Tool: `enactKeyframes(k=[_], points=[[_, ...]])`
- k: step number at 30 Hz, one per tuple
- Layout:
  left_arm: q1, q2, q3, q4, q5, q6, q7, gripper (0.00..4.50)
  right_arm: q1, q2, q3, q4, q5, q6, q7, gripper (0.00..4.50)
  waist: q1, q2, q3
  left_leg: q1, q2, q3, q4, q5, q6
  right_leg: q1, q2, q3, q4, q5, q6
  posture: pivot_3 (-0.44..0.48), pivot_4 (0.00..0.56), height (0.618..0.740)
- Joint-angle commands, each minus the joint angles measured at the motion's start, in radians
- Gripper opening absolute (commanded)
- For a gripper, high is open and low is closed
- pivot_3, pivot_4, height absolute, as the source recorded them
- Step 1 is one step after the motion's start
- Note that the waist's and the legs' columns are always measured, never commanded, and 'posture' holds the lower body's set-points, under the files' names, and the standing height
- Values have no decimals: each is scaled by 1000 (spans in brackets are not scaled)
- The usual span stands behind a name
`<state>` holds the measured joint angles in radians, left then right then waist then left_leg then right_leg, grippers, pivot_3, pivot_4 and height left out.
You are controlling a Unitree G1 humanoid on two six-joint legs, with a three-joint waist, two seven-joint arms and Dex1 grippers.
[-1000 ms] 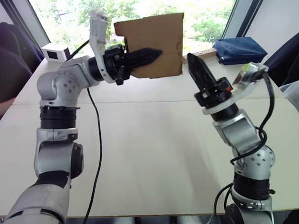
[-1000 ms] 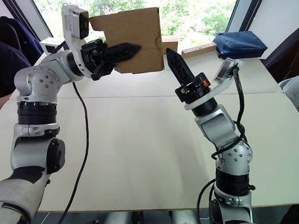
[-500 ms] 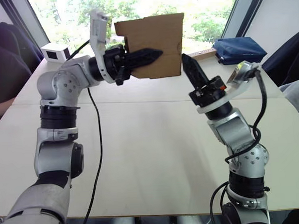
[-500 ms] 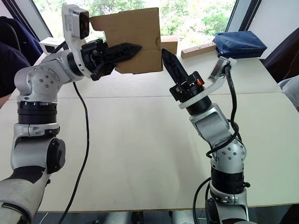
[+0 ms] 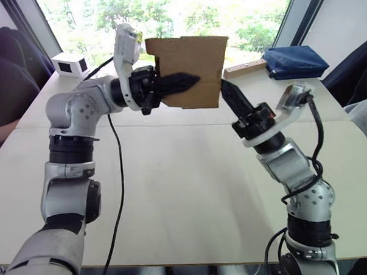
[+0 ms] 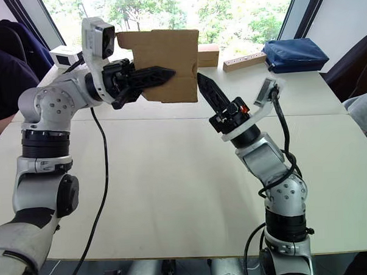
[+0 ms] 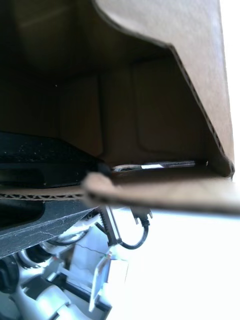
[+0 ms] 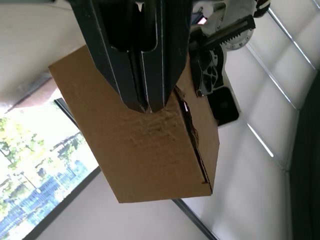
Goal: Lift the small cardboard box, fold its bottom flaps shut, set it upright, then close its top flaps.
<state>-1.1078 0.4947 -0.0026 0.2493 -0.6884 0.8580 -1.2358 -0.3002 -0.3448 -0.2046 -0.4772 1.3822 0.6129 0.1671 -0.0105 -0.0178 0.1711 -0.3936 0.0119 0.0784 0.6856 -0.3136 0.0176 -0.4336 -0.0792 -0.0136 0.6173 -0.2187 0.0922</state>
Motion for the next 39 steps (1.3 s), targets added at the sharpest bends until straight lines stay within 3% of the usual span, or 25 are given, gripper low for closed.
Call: enactKeyframes(k=[1,6,12,18,22,34,39], points=[[-56,81,-126,-97,123,-77,-65,0,96,-202,-82,-82,-12,93,90,23,0,0,0,0,0,0,0,0,0,0,0,0,-1,0,0,0,150,740],[-113,153,-331,-126,298,-140,-149,0,262,-501,-59,-179,-159,196,282,23,0,0,0,0,0,1,0,-1,2,0,1,0,-2,-1,-1,0,150,740],[-182,247,-588,-257,457,-127,-333,0,355,-713,-47,-330,-301,231,398,23,0,0,0,1,0,1,0,-1,2,0,2,2,-2,-3,-3,0,150,740],[-226,240,-814,-294,649,-74,-374,0,326,-737,-75,-417,-312,244,342,23,7,-1,0,0,-1,1,0,-1,2,1,2,2,-3,-4,-2,0,150,740],[-243,215,-926,-274,695,-65,-379,0,299,-728,-58,-426,-318,258,295,23,16,-1,0,0,-1,1,1,-1,2,0,2,3,-3,-4,-2,0,150,740],[-230,5,-957,-179,802,114,-288,0,274,-667,8,-421,-376,271,202,23,23,-1,0,-10,0,-1,14,-4,8,-3,2,2,-1,-3,-1,0,150,740],[-246,-35,-952,-173,795,155,-280,0,269,-656,21,-404,-411,267,212,23,24,-1,0,-13,0,-1,15,-4,8,-5,2,2,-1,-2,1,0,150,740]])
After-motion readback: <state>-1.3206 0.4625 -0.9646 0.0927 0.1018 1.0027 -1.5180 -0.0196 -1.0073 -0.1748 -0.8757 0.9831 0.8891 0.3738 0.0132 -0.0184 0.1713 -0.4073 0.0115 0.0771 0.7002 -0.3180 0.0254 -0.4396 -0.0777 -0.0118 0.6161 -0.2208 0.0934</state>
